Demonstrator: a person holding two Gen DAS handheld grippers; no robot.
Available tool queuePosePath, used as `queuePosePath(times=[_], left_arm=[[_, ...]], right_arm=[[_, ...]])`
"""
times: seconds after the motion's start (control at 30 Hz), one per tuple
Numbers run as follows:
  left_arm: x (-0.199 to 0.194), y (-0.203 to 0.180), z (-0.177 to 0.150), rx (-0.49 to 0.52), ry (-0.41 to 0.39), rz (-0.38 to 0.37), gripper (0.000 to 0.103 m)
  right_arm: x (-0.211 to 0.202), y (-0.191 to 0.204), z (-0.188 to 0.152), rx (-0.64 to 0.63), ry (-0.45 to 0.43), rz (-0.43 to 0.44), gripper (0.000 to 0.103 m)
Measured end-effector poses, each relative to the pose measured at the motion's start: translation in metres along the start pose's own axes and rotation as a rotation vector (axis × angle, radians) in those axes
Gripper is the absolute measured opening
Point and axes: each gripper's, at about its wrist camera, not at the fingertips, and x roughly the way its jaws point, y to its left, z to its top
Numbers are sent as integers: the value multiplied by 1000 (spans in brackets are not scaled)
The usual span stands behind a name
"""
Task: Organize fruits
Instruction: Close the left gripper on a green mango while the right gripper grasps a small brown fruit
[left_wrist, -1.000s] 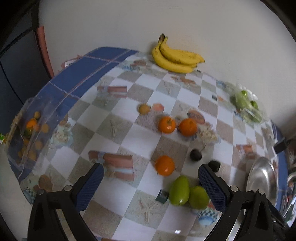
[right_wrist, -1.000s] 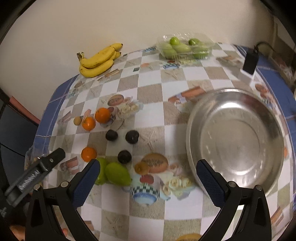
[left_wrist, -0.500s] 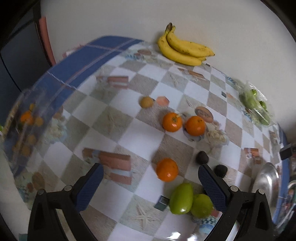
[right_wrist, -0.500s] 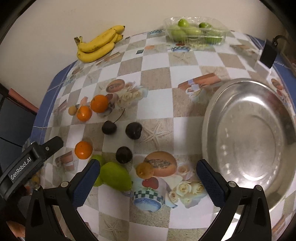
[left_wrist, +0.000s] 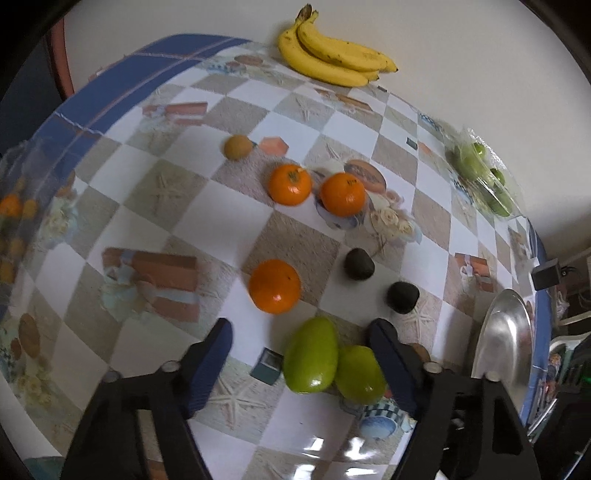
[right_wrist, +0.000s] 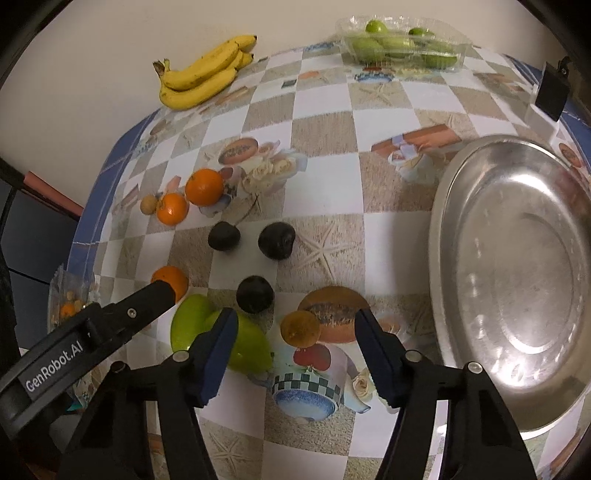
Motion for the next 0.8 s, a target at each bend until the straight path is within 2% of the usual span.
queuePosePath(times=[0.1, 0.3, 0.4, 0.57, 0.63, 0.8], left_arm=[[7, -2, -2, -1, 28, -6, 64], [12, -1, -5, -30, 49, -34, 53], [10, 3, -4, -52, 44, -28, 52], [15, -4, -6, -24, 63, -26, 52], [16, -6, -6, -9, 66, -3, 52], [18, 3, -4, -43, 69, 5, 52]], right_arm=[[7, 1, -3, 3, 24, 0, 62], [8, -3, -3, 24, 21, 8, 54], [10, -6, -3, 41, 27, 14, 50], [10, -5, -3, 37, 23, -3, 50], [12, -5, -3, 35, 29, -19, 50], [15, -9, -5, 47, 36, -28, 49]])
